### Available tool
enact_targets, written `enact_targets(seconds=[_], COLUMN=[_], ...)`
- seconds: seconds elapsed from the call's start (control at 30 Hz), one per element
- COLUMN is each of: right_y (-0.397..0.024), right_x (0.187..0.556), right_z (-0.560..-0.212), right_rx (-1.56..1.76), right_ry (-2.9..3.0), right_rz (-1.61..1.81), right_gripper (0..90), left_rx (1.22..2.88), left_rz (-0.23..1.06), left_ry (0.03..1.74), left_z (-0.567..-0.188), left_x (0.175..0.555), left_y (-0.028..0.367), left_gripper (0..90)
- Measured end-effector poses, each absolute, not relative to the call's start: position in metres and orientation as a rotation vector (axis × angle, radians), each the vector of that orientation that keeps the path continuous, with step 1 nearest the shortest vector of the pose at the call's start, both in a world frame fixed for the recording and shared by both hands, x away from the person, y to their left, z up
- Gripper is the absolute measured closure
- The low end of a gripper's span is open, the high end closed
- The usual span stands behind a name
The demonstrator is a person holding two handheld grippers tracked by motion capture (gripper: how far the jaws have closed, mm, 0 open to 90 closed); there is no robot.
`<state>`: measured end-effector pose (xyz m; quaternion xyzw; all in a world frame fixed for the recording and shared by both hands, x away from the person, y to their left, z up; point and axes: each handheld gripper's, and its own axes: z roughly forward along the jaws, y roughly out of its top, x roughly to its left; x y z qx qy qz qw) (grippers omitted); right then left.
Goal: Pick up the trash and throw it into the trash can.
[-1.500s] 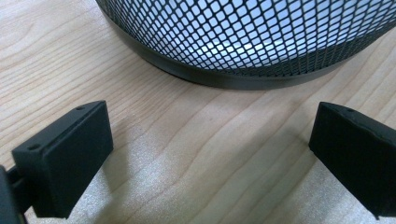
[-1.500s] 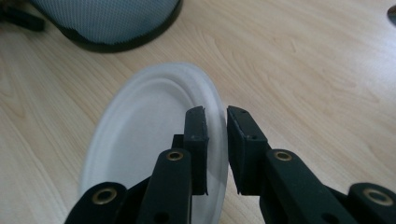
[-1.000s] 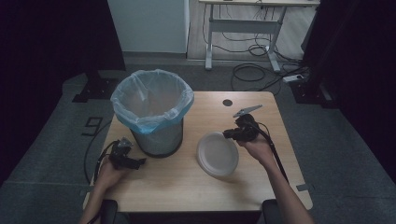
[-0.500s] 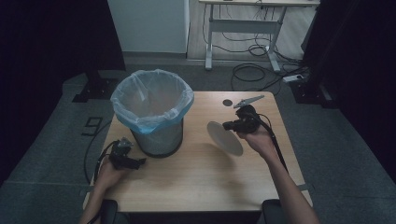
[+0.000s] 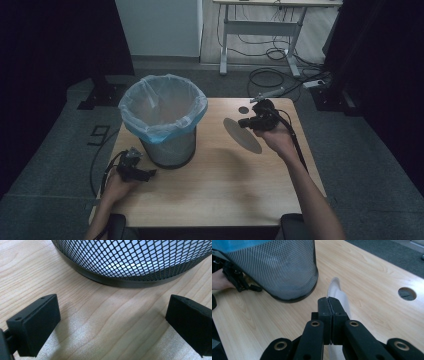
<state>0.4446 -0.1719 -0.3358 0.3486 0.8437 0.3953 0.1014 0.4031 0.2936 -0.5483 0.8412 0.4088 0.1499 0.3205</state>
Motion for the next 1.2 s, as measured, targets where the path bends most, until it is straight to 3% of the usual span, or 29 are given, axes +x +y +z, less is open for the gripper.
enact_targets(seconds=[1.2], right_y=[-0.096], right_x=[0.475], right_z=[-0.239], right_rx=[0.934], right_ry=[2.466], right_rz=[1.2], right_gripper=[88.6], left_rx=[2.211], left_rz=[0.394], left_ry=[1.074], left_z=[-0.548], left_x=[0.403], left_y=[0.294], left_gripper=[0.0])
